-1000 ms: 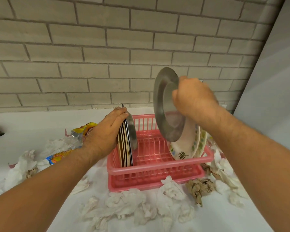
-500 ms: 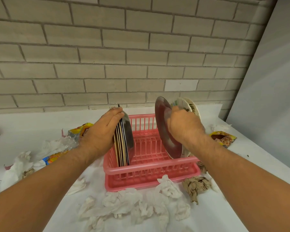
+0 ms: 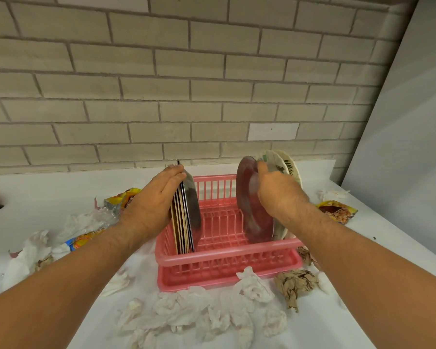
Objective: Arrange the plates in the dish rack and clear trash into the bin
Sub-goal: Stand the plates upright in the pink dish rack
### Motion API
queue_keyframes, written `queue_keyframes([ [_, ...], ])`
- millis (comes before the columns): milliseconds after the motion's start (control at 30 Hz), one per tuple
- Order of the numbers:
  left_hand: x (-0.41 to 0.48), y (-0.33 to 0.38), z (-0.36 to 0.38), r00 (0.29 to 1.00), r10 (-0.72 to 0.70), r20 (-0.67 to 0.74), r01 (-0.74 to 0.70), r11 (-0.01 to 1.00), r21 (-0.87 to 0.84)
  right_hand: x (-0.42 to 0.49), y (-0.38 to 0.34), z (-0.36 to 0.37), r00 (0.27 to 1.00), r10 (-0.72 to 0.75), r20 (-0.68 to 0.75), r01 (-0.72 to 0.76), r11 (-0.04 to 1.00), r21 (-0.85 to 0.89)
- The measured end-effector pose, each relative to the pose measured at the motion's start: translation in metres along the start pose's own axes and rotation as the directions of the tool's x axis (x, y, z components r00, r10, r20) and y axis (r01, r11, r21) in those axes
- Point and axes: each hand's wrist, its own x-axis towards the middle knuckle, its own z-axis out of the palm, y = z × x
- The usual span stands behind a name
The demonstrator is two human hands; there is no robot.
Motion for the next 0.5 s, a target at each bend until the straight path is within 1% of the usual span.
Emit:
queue_keyframes([
  [100, 0.001, 0.0, 0.001, 1.0, -0.011, 0.017, 0.01, 1.0, 0.015, 0.001, 0.004, -0.007, 1.0, -0.015, 0.001, 0.015, 0.992, -0.122],
  [200, 0.001, 0.001, 0.001, 1.0, -0.026, 0.016, 0.025, 1.0, 0.014, 0.002, 0.007, -0.014, 1.0, -0.022, 0.007, 0.023, 0.984, -0.176],
  [400, 0.0, 0.001, -0.001, 1.0, -0.015, 0.026, 0.015, 1.0, 0.002, 0.003, 0.01, -0.018, 0.997, -0.066, -0.026, 0.059, 0.979, -0.197],
  [500, 0.0, 0.002, -0.002, 0.999, -0.045, -0.01, 0.044, 0.996, -0.076, -0.001, 0.009, -0.023, 0.997, -0.071, -0.036, 0.064, 0.985, -0.159],
])
